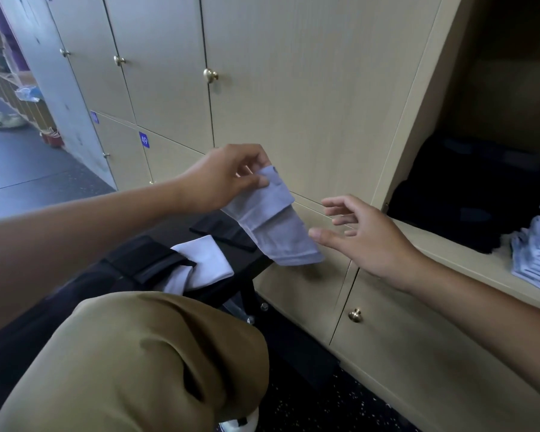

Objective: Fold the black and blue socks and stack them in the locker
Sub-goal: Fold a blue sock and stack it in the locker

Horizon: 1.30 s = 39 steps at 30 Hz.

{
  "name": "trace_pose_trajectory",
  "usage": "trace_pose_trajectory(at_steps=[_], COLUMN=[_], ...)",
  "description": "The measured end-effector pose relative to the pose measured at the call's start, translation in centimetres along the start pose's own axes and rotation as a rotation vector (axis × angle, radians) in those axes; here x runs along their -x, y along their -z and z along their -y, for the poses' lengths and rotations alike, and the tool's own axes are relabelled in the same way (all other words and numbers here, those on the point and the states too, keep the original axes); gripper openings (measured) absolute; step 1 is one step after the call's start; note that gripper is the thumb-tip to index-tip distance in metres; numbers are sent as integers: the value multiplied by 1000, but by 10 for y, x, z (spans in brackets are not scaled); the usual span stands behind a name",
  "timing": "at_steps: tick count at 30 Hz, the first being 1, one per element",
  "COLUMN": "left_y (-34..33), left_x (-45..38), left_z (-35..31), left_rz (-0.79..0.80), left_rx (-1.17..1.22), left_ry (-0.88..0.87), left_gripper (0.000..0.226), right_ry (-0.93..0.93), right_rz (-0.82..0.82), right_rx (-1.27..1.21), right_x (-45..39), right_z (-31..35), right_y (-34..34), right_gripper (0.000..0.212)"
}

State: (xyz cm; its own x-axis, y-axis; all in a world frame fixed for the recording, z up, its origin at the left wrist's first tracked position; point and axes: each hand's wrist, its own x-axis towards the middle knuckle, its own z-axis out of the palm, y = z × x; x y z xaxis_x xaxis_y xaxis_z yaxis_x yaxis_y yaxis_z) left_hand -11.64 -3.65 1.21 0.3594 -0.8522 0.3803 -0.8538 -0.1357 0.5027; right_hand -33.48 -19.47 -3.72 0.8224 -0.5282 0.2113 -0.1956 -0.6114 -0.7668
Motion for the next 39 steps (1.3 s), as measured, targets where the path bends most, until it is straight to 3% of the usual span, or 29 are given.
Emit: trace_pose_trajectory(at_steps=[5, 8, 11, 14, 17, 23, 31, 39], left_y=[-17, -28, -39, -51, -63, -89, -109, -116], left_x=[-4, -7, -11, -13, -11, -12, -16, -15], left_z=[-29, -45, -59, -72, -87, -101, -113, -91], left_rz=[59, 54, 2, -157, -218, -1, 144, 43], left_rx=[206, 290, 334, 289, 236, 437, 741, 785], left_ry=[-28, 13, 101, 135, 103, 130, 220, 272], left_gripper=[5, 9, 9, 21, 11, 26, 44, 29], right_ry=[45, 58, 13, -77, -118, -147, -200, -226], right_rz=[15, -50, -130, -181, -210, -193, -163, 63], right_rx=[-70, -121, -198, -284, -376, -461, -465, -337], right_x=[7, 10, 12, 14, 18, 28, 34, 42], right_z=[14, 21, 22, 19, 15, 7, -1, -13], right_y=[3, 11, 21, 33, 43, 60, 75, 80], right_gripper=[33, 13, 6, 9, 11, 11, 17, 49])
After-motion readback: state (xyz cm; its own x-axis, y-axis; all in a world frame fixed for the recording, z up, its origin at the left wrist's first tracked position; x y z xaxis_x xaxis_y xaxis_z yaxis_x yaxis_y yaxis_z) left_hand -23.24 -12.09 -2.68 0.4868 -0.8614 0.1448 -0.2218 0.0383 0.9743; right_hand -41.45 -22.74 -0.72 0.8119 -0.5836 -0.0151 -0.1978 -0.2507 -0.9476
